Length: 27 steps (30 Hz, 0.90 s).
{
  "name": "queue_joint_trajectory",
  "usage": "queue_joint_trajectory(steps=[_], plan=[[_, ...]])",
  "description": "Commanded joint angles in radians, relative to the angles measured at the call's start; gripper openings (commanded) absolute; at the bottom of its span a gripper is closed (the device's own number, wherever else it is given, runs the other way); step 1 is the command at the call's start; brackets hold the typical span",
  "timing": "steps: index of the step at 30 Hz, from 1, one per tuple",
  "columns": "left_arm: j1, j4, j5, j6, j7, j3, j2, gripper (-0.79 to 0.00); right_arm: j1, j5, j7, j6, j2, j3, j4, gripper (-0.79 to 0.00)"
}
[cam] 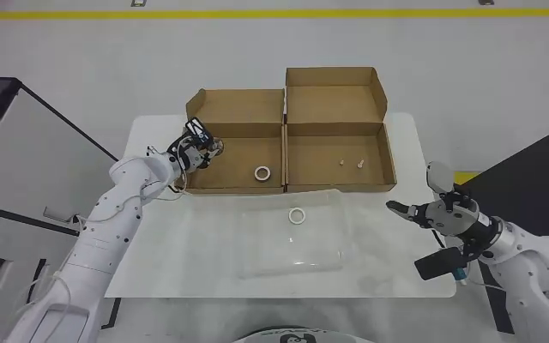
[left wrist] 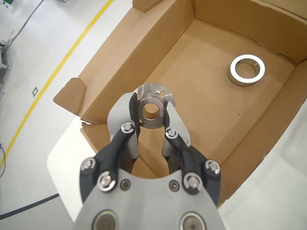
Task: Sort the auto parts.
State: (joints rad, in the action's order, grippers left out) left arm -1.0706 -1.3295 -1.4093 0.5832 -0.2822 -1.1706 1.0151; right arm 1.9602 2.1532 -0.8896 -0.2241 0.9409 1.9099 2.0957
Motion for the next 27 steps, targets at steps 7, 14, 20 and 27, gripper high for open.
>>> queue_joint_trajectory(steps=[7,14,20,27], plan=[[0.038,0.063,0.005,0.039,-0.033,0.037,0.010,-0.785,0.000,0.000,0.000,0.000,0.000,0.000,0.000,0.000],[0.048,0.090,-0.027,0.034,-0.044,0.049,0.013,-0.785,0.000,0.000,0.000,0.000,0.000,0.000,0.000,0.000],[0.055,0.104,-0.060,0.040,-0.052,0.056,0.013,-0.785,0.000,0.000,0.000,0.000,0.000,0.000,0.000,0.000],[0.036,0.111,-0.077,0.038,-0.049,0.054,0.011,-0.785,0.000,0.000,0.000,0.000,0.000,0.000,0.000,0.000]])
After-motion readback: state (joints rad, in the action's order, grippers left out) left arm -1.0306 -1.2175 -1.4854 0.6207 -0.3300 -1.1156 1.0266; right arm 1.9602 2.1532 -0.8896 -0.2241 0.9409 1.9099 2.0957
